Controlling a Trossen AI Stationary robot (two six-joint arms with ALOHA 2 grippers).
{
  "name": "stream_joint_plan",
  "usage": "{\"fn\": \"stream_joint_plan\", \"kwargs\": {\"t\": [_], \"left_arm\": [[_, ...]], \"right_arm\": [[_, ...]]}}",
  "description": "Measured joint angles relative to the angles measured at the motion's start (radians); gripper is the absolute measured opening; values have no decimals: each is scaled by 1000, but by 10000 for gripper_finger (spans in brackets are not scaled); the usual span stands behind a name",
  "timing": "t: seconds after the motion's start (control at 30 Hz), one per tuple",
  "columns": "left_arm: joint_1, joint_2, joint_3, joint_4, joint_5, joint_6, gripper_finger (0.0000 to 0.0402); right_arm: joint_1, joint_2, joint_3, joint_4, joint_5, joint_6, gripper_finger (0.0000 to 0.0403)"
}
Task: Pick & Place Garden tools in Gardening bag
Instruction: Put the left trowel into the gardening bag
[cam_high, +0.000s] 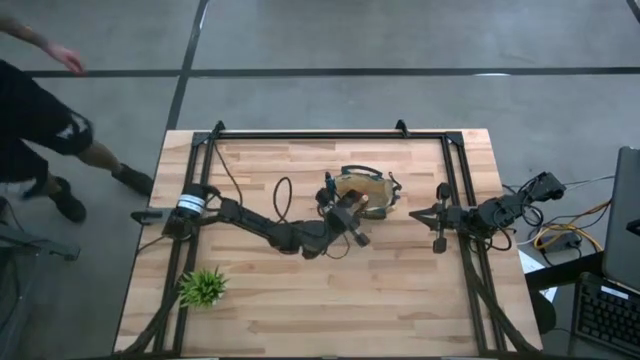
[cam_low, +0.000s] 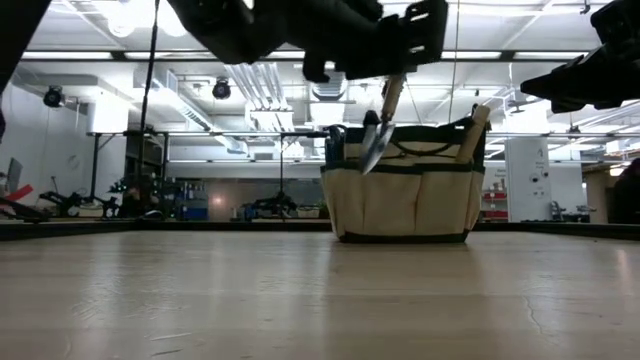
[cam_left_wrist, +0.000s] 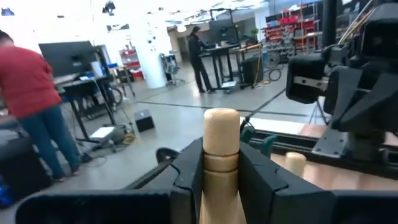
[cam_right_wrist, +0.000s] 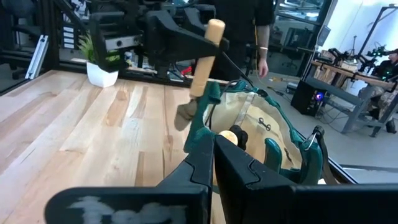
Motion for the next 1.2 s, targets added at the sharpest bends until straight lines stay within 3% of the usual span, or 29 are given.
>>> {"fn": "stream_joint_plan", "kwargs": {"t": [0.13,0.37,0.7,1.2], "left_arm": [[13,2,39,6,8,75,76],[49,-3,38,39,11,76,76],[91,23,36,41,32,-43,76],[66,42,34,-9,36,-60,90]], "right_arm": [[0,0,0,0,0,0,8],[0,0,0,0,0,0,8],[0,0,0,0,0,3,8],[0,0,0,1,0,13,8]]}}
